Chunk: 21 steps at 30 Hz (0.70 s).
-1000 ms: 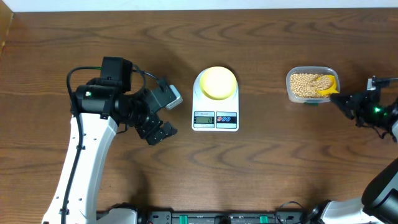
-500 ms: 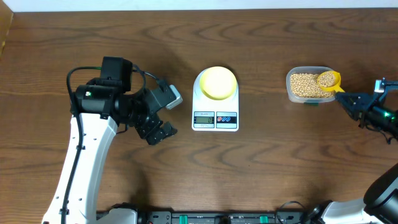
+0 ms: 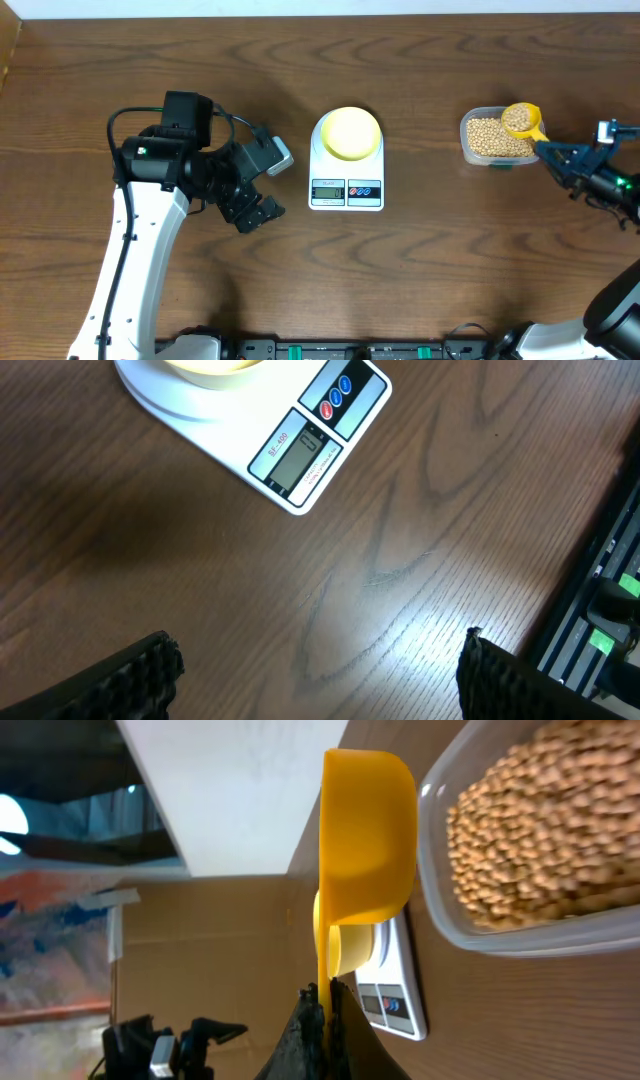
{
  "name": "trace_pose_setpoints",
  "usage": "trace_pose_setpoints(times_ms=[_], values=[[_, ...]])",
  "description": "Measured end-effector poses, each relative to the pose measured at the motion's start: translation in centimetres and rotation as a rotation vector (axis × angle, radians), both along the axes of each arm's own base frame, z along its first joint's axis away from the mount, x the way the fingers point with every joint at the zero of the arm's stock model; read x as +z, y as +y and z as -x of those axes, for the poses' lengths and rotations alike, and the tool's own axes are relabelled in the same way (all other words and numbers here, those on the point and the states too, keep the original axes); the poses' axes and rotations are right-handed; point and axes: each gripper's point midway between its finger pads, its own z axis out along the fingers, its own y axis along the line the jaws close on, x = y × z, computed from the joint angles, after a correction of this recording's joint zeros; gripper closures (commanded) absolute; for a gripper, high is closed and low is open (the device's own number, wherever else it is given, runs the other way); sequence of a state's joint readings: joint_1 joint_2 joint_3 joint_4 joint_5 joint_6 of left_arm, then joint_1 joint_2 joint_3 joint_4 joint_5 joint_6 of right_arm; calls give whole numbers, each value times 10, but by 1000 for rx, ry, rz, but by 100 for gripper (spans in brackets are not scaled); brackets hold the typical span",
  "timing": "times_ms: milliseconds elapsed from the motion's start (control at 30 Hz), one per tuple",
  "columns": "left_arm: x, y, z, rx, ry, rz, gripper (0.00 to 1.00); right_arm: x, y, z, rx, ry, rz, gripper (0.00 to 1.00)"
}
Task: Scoop item into bowl and weigh 50g on scale
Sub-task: 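Carry the filled scoop left over the yellow bowl with the right gripper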
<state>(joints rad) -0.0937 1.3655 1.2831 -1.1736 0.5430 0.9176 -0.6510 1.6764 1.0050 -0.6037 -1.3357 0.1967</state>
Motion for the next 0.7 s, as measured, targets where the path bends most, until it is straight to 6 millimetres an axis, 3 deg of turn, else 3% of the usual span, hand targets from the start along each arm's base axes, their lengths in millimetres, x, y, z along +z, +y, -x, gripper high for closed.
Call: trace_pose_setpoints(times_ms=[700], values=[[0, 0, 0, 0, 0, 0, 10, 11, 82, -19, 235, -75, 11, 99]])
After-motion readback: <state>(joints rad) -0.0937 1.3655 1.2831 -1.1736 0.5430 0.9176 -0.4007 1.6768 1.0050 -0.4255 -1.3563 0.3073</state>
